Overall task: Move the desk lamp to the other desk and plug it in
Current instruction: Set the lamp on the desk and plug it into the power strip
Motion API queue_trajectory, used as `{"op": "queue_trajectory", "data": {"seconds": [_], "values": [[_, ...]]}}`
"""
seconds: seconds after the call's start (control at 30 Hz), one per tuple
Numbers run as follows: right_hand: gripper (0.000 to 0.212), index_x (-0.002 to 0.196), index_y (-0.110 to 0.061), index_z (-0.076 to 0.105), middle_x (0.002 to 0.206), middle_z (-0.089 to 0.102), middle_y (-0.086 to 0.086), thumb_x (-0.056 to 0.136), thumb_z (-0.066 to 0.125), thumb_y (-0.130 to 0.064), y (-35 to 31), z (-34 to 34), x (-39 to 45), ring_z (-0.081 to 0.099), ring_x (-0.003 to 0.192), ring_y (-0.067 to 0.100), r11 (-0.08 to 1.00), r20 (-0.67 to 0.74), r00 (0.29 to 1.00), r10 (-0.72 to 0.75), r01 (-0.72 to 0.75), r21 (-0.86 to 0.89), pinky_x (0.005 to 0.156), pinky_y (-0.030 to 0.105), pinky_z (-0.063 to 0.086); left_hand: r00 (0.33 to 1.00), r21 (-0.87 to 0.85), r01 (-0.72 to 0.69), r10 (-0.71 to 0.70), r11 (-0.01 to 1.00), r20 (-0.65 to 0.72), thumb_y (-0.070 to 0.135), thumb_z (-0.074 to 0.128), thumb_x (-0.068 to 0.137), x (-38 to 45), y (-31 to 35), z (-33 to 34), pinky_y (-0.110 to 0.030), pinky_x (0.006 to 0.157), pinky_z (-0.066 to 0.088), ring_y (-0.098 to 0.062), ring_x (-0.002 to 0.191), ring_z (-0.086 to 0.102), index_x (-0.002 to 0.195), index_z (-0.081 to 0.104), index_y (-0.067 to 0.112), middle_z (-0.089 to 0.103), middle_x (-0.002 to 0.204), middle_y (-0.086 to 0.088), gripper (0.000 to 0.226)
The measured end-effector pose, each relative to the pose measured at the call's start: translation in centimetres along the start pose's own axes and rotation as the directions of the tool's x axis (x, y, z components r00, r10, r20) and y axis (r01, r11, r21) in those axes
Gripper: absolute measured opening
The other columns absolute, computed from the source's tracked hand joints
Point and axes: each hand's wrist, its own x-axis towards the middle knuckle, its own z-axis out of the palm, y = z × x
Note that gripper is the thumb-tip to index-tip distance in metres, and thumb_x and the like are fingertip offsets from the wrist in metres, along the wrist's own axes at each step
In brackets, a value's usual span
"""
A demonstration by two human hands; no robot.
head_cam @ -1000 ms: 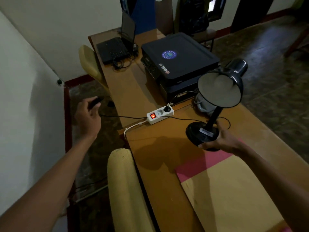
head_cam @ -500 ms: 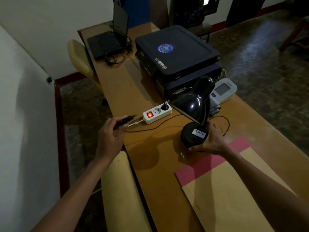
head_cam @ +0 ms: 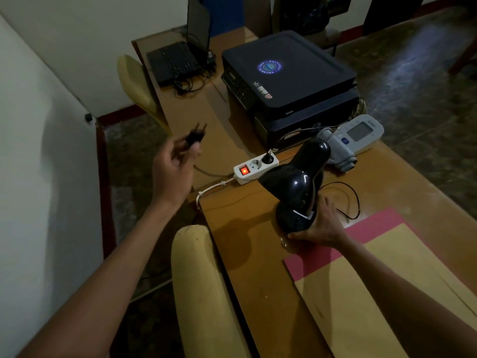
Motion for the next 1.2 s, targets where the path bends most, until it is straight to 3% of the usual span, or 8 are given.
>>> {"op": "queue_trajectory", "data": {"seconds": [0.23, 0.47, 0.57, 0.63, 0.77, 0.93, 1.0, 1.2], "values": [[0.15, 0.159, -0.018, 0.012, 0.157, 0.025, 0.008, 0.043, 0.087, -0.076, -1.8, 0.3, -1.3, 0.026, 0.143, 0.029, 0.986, 0.048, 0.994, 0.101, -0.093, -0.137, 0.118, 0.048, 0.03, 0.977, -0.164, -0.197, 0.207, 0.967, 0.045, 0.02, 0.06, 0.099, 4.1, 10.0, 1.8, -0.039, 0.092, 0.059, -0.018, 0.102, 0.071, 0.118, 0.056, 0.018, 0.068, 0.114, -0.011, 0.02], [0.113, 0.162, -0.022, 0.014, 0.164, 0.027, 0.015, 0.076, 0.088, -0.031, -2.1, -3.1, -1.8, 0.034, 0.146, 0.038, 0.942, -0.009, 0.956, 0.293, -0.287, 0.174, 0.116, 0.058, 0.037, 0.932, -0.331, -0.268, 0.33, 0.905, 0.147, 0.01, 0.057, 0.1, 4.9, 18.6, 5.0, -0.032, 0.084, 0.06, -0.017, 0.094, 0.073, 0.116, 0.054, 0.012, 0.069, 0.101, -0.013, 0.017], [0.089, 0.158, -0.016, 0.022, 0.138, 0.053, 0.02, 0.088, 0.077, -0.017, -2.2, -5.4, -2.3, 0.064, 0.1, 0.029, 0.883, -0.194, 0.885, 0.423, -0.355, 0.307, 0.09, 0.05, 0.057, 0.913, -0.382, -0.293, 0.375, 0.876, 0.159, 0.007, 0.055, 0.101, 3.9, 21.2, 4.8, -0.033, 0.08, 0.061, -0.017, 0.09, 0.074, 0.119, 0.054, 0.006, 0.069, 0.098, -0.008, 0.019], [0.073, 0.148, -0.016, 0.029, 0.109, 0.061, 0.013, 0.09, 0.074, -0.016, -2.6, -6.9, -2.8, 0.061, 0.075, 0.018, 0.842, -0.318, 0.801, 0.507, -0.383, 0.379, 0.068, 0.043, 0.059, 0.921, -0.423, -0.252, 0.35, 0.87, 0.173, 0.007, 0.053, 0.102, 2.9, 21.9, 3.6, -0.032, 0.078, 0.061, -0.017, 0.087, 0.074, 0.121, 0.052, 0.004, 0.068, 0.095, -0.008, 0.019], [0.063, 0.141, -0.023, 0.032, 0.107, 0.066, 0.018, 0.093, 0.072, -0.025, -4.4, -9.6, -3.8, 0.054, 0.061, 0.015, 0.784, -0.444, 0.666, 0.599, -0.377, 0.492, 0.057, 0.035, 0.051, 0.948, -0.492, -0.145, 0.263, 0.858, 0.179, 0.013, 0.051, 0.103, 0.8, 22.1, -0.6, -0.033, 0.073, 0.059, -0.019, 0.084, 0.074, 0.121, 0.053, 0.008, 0.07, 0.093, -0.004, 0.019], [0.051, 0.147, -0.017, 0.045, 0.142, 0.05, 0.016, 0.1, 0.059, -0.003, -7.1, -12.3, -4.3, 0.061, 0.107, 0.035, 0.846, 0.017, 0.955, 0.296, -0.271, 0.459, 0.088, 0.049, 0.056, 0.975, -0.577, -0.051, 0.166, 0.815, 0.149, 0.016, 0.051, 0.104, -1.0, 22.2, -5.0, -0.03, 0.071, 0.058, -0.019, 0.08, 0.073, 0.108, 0.056, 0.016, 0.072, 0.088, -0.002, 0.007], [0.058, 0.153, -0.011, 0.041, 0.147, 0.046, 0.021, 0.1, 0.044, 0.013, -8.6, -12.3, -4.4, 0.059, 0.115, 0.042, 0.902, 0.254, 0.949, 0.188, -0.269, 0.337, 0.078, 0.039, 0.054, 0.979, -0.585, -0.071, 0.17, 0.808, 0.115, 0.016, 0.051, 0.104, -1.0, 22.9, -6.1, -0.03, 0.071, 0.058, -0.019, 0.081, 0.073, 0.108, 0.057, 0.016, 0.074, 0.084, 0.003, 0.007], [0.073, 0.158, -0.012, 0.028, 0.134, 0.062, 0.017, 0.095, 0.062, 0.002, -11.2, -12.1, -5.3, 0.064, 0.114, 0.032, 0.951, 0.289, 0.933, 0.212, -0.265, 0.158, 0.09, 0.044, 0.056, 0.957, -0.597, -0.18, 0.279, 0.782, 0.077, 0.014, 0.048, 0.105, -0.3, 26.1, -7.3, -0.031, 0.075, 0.058, -0.022, 0.088, 0.073, 0.113, 0.054, 0.012, 0.07, 0.092, -0.002, 0.011]]}}
